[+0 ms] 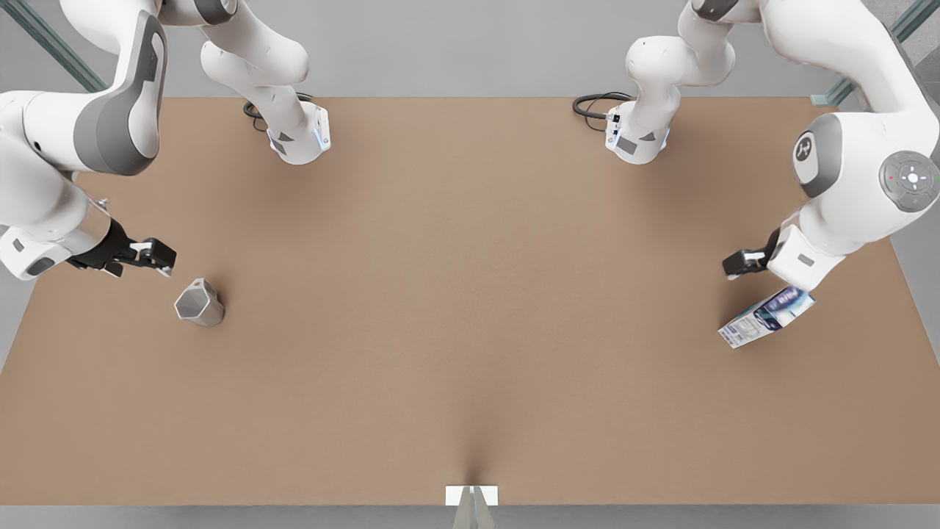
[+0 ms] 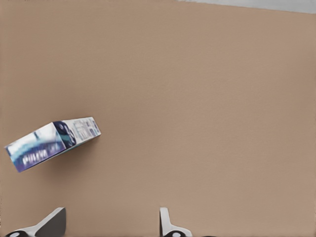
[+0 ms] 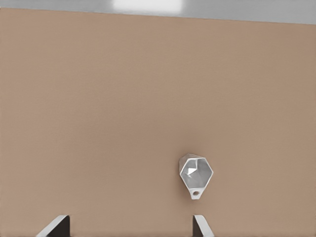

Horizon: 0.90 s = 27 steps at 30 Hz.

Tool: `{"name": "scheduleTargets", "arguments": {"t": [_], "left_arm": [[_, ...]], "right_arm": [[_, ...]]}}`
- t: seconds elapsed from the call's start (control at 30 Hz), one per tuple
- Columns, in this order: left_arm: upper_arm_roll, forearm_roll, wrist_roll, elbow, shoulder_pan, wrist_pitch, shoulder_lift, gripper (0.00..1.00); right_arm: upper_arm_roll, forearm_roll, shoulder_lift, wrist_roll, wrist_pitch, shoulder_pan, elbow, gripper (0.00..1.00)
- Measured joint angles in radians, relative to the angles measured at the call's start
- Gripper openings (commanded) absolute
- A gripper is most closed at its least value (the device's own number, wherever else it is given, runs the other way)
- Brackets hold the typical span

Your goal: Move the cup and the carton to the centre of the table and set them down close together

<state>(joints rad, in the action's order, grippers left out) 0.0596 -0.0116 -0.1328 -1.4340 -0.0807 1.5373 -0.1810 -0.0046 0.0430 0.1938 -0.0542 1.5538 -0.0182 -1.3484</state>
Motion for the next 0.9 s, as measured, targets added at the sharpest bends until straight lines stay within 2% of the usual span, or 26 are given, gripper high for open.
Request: {"name": "scheduleTargets", "arguments": {"t": [0.17,0.57,0.67,0.73,0.9], "left_arm": [[-0.003,0.000,-0.001,0.006,0.000,-0.008,-0.004,1.00],[-0.004,0.001,-0.001,0.015,-0.001,-0.035,-0.011,1.00],[-0.005,0.001,-0.001,0.015,-0.001,-0.036,-0.011,1.00],[-0.005,0.001,-0.001,0.015,-0.002,-0.036,-0.011,1.00],[-0.004,0.001,-0.007,0.016,-0.001,-0.036,-0.009,1.00]], "right_arm": [[0.005,0.004,0.006,0.000,0.048,0.014,-0.055,1.00],[-0.001,0.003,0.013,-0.034,0.319,-0.034,-0.374,1.00],[-0.027,-0.020,0.005,-0.045,0.376,-0.048,-0.461,1.00],[-0.031,-0.024,0.005,-0.045,0.473,-0.044,-0.534,1.00],[-0.055,-0.062,0.054,-0.070,0.503,-0.077,-0.545,1.00]]}}
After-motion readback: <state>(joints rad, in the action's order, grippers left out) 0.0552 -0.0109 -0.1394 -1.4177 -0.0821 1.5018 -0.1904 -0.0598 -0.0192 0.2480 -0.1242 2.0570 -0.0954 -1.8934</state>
